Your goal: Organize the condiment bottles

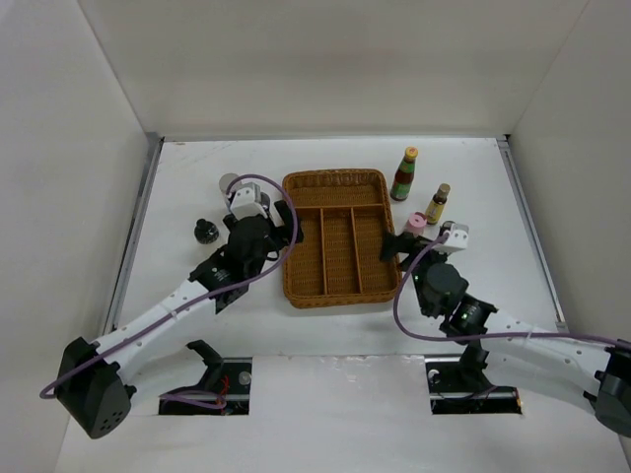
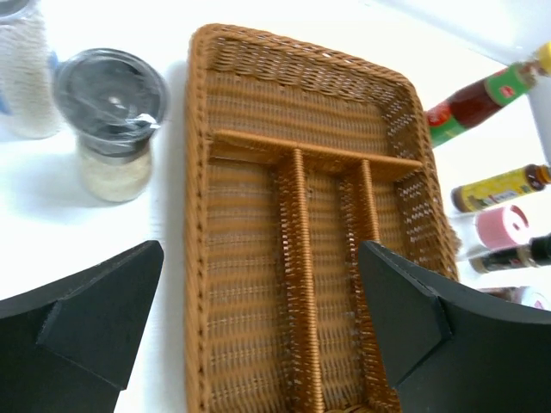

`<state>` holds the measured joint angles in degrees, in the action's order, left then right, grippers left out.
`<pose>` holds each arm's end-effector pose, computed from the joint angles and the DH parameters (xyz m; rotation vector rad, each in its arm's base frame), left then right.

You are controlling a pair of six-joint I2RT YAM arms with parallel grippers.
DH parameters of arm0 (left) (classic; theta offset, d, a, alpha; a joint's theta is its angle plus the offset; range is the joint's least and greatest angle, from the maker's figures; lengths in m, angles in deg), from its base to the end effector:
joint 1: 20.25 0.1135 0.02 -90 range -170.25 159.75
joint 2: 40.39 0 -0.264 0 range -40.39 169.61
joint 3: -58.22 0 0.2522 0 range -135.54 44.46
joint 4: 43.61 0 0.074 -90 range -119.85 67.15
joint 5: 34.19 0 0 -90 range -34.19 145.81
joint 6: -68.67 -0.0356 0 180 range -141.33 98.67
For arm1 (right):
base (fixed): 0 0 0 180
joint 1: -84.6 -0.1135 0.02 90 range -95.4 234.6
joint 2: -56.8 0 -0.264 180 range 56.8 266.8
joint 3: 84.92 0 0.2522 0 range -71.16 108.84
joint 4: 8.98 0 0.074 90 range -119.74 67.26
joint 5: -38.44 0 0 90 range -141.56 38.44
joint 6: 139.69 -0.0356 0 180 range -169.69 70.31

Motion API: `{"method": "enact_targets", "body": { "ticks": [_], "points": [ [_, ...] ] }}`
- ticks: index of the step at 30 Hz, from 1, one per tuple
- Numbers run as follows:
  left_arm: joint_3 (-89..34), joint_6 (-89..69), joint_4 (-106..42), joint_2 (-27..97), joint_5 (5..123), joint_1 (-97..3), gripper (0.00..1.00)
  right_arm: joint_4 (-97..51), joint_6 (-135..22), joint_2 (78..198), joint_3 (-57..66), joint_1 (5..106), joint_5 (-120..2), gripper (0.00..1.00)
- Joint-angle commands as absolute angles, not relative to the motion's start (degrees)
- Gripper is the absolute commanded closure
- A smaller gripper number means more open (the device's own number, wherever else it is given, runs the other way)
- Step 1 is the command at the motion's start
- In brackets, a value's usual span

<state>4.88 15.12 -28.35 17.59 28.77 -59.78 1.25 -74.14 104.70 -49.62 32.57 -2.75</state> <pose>0.1883 -0.1344 0.2810 -0.2662 1.8857 -0.4550 0.1359 0.1305 0.2503 0.2721 1.5859 0.3504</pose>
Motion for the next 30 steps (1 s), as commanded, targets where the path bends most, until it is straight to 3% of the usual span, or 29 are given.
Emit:
{"method": "enact_targets", "body": {
  "ticks": [1,9,10,12,13,14,15,17,18,19,23,30],
  "points": [
    [0.34,13.4,-24.23,15.16,24.88,-58.71,0.0,2.58,-75.53,104.53,-48.83,30.33,-5.68,0.0],
    [-8.09,0.92,-23.53,15.51,8.73,-58.71,0.0,4.59,-74.13,104.18,-46.55,22.07,-13.23,0.0],
    [-9.15,-0.75,-23.52,15.77,6.44,-58.44,0.0,4.51,-73.78,103.74,-45.76,21.19,-15.33,0.09],
    [-10.91,-3.91,-23.96,15.86,3.7,-57.04,0.0,3.98,-72.81,102.6,-44.09,20.05,-18.77,0.43],
    [-11.79,-4.71,-24.14,15.86,3.87,-56.16,0.0,3.28,-72.81,101.98,-43.13,19.78,-19.82,0.65],
    [-12.93,-5.15,-23.44,16.04,5.26,-54.94,0.0,1.8,-73.07,101.63,-41.9,19.6,-20.44,0.79],
    [-13.63,-5.5,-23.09,16.47,6.75,-53.97,0.05,-0.31,-73.07,101.54,-40.23,19.52,-21.06,0.83],
    [-14.95,-4.99,-21.33,17.79,10.01,-51.77,0.49,-3.57,-72.46,102.67,-37.15,19.52,-22.03,0.82],
    [-15.39,-4.37,-20.19,18.84,11.07,-50.8,0.59,-3.93,-72.11,103.64,-36.45,19.52,-22.82,0.79],
    [-15.75,-3.58,-18.79,19.98,11.51,-49.92,0.62,-3.15,-71.67,104.43,-36.53,20.21,-23.61,0.75],
    [-16.54,-0.85,-17.19,24.46,13.79,-46.23,0.51,5.36,-72.45,107.07,-42.57,21.62,-25.19,0.56],
    [-18.56,2.84,-18.69,32.28,24.43,-43.59,0.37,6.97,-72.63,108.3,-44.7,24.16,-25.2,0.45]
  ]
}}
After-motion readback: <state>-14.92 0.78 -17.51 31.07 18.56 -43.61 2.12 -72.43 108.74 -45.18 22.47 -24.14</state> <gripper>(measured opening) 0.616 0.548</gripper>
